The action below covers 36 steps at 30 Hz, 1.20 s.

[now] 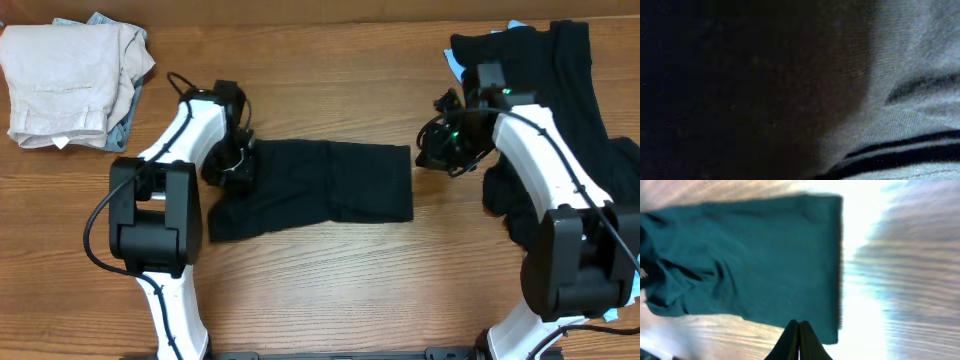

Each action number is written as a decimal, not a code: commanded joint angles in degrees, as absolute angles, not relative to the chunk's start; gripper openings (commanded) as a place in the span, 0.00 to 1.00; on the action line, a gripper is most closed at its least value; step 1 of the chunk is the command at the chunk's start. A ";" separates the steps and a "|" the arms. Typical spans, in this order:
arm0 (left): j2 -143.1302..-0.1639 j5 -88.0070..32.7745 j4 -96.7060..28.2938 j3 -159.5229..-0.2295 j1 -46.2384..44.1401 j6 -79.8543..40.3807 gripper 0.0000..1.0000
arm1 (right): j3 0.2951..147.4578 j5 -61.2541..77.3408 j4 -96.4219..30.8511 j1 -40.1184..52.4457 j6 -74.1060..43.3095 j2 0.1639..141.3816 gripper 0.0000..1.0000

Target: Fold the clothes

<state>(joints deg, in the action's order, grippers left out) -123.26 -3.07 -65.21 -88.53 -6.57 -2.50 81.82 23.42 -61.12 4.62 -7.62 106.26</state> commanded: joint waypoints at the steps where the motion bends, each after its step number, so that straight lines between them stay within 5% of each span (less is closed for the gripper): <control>1: -125.23 0.49 -69.95 -92.77 -5.52 2.46 0.04 | 76.42 29.12 -54.33 7.38 -7.46 104.90 0.04; 19: -125.14 -6.04 -91.48 -124.36 -10.57 2.61 0.04 | 69.71 31.64 -44.40 10.39 -8.95 116.86 0.04; 36: -125.14 -15.53 -82.08 -126.21 -30.11 -1.61 0.04 | 69.71 31.62 -45.28 10.39 -8.95 116.86 0.04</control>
